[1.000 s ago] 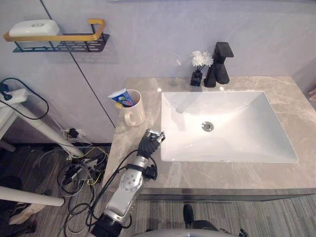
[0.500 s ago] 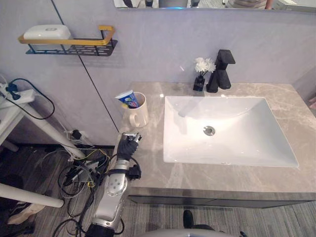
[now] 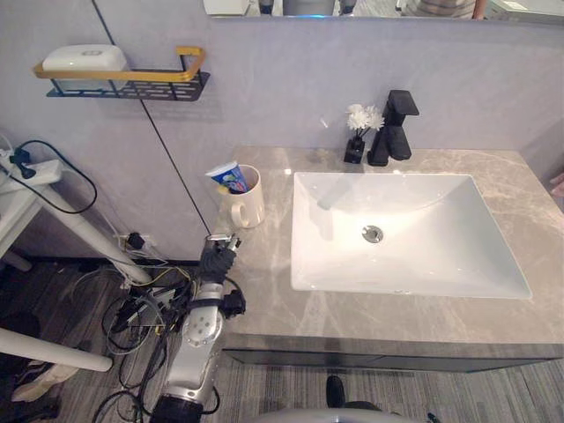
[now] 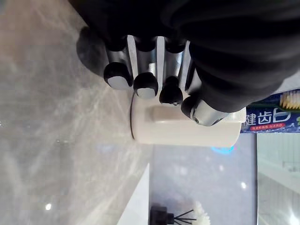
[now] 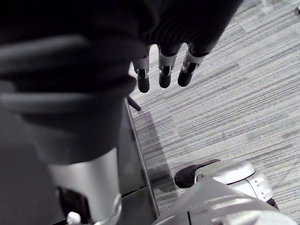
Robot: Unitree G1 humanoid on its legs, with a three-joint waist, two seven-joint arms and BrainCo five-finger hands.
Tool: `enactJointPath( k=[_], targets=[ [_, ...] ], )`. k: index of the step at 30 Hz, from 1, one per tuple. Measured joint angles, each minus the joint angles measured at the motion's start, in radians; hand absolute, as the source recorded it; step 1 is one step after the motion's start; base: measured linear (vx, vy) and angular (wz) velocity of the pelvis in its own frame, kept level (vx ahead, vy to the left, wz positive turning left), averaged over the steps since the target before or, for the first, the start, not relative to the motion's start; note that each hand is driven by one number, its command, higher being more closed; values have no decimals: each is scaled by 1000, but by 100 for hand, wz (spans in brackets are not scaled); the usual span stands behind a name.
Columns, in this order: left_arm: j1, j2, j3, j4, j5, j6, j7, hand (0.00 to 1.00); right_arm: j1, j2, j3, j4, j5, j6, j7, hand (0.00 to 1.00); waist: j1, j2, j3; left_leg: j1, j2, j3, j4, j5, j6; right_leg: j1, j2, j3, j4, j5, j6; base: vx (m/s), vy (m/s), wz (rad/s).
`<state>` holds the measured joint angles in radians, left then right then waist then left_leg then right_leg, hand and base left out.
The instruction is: Organize washtable
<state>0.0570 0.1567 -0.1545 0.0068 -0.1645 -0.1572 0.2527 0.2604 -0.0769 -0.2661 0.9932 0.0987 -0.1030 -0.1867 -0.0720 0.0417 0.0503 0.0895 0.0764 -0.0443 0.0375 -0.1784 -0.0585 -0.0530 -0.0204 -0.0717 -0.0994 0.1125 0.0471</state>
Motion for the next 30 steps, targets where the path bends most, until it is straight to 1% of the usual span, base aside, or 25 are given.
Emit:
enactJointPath(
  k=[3,11,16,20,21,25,27,30],
  targets=[
    [-33,1,0,28,31,5,9,100,0,0,0,0,0,0,0,0,0,0,0,-2,0,1,0,0,0,-2,1,1,0,0,0,0,0,0],
    [-68,10,-1,32,45,9,26,100,0,0,-1,-1,0,0,1,0,-1,0,0,-9,0,6,-3,0,0,-13,3,5,0,1,-1,0,0,0],
    [-90,17,-1,34,70,39,38,100,0,0,-2,-2,0,0,3,0,-2,-1,0,-9,0,9,-4,0,0,-14,4,7,0,1,-1,0,0,0],
    [-100,20,-3,41,87,45,38,100,0,0,-2,-3,0,0,13,0,-3,-1,0,-9,0,10,-5,0,0,-15,4,9,0,1,-1,0,0,0],
    [-103,28,-7,41,106,46,38,100,0,0,-2,-3,0,0,13,0,-3,-1,0,-9,0,11,-6,0,0,-16,5,10,0,1,-1,0,0,0],
    [-110,58,-26,41,114,46,36,100,2,-1,-2,-7,0,0,15,0,-3,-1,0,-8,1,12,-10,0,0,-18,7,15,0,1,-1,0,0,0],
    [-122,59,-36,41,115,49,36,100,3,-1,-2,-8,0,-1,21,0,-3,-1,1,-7,0,12,-11,0,0,-19,7,15,0,1,-1,0,0,0],
    [-152,61,-48,43,149,52,36,100,3,-1,-2,-11,0,-1,30,0,-4,-2,4,-7,0,13,-13,0,0,-20,7,16,0,1,-1,0,0,0]
  ],
)
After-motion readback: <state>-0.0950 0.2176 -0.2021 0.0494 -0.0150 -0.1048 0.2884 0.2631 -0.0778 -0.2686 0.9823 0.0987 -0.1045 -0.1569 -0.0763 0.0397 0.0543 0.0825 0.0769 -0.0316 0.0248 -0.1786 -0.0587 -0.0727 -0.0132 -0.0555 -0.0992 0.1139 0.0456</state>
